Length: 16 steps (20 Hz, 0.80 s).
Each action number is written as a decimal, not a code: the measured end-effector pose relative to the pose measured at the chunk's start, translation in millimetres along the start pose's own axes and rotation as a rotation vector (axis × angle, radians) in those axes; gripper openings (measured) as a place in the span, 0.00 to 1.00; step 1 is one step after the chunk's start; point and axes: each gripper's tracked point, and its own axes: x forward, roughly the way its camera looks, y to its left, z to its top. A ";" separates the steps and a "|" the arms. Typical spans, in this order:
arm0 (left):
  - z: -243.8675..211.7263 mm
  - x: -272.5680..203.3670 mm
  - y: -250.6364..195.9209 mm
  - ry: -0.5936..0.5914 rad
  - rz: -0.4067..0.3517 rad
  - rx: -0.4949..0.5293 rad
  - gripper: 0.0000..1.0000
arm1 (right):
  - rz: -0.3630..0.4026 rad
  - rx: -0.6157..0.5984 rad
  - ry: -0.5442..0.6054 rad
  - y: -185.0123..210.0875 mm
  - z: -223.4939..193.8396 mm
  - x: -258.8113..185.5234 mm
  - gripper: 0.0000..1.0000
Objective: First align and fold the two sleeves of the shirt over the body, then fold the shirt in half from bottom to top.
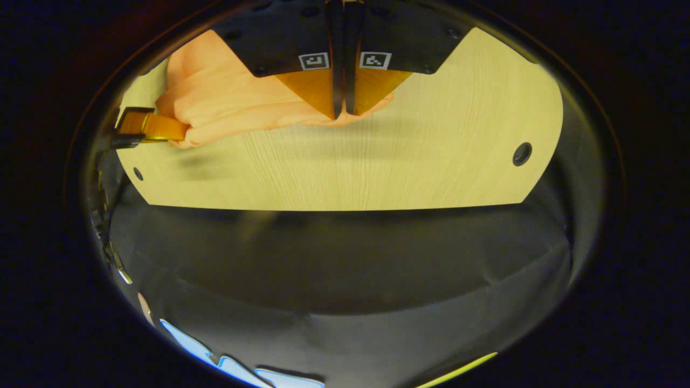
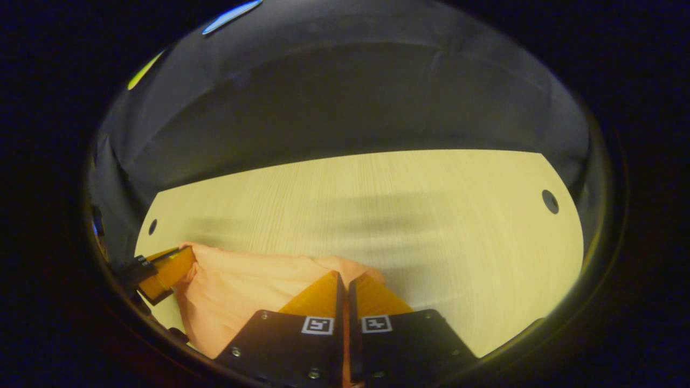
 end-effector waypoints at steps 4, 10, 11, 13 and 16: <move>-0.8 -1.7 1.8 -0.042 0.003 0.007 0.17 | 0.024 -0.005 -0.036 -0.2 2.0 -10.3 0.31; 12.0 -24.2 18.4 -0.101 0.006 -0.064 0.93 | -0.011 -0.016 -0.156 -6.1 21.5 -37.2 0.39; 13.1 -29.0 17.1 -0.107 0.005 -0.053 0.92 | -0.015 -0.009 -0.167 -7.5 25.6 -42.2 0.39; 18.3 -40.5 10.0 -0.124 -0.006 -0.029 0.92 | -0.014 -0.006 -0.183 -9.0 31.6 -59.4 0.39; 34.6 -86.3 -5.4 -0.167 -0.027 -0.009 0.87 | -0.008 -0.015 -0.222 -4.9 39.8 -97.1 0.39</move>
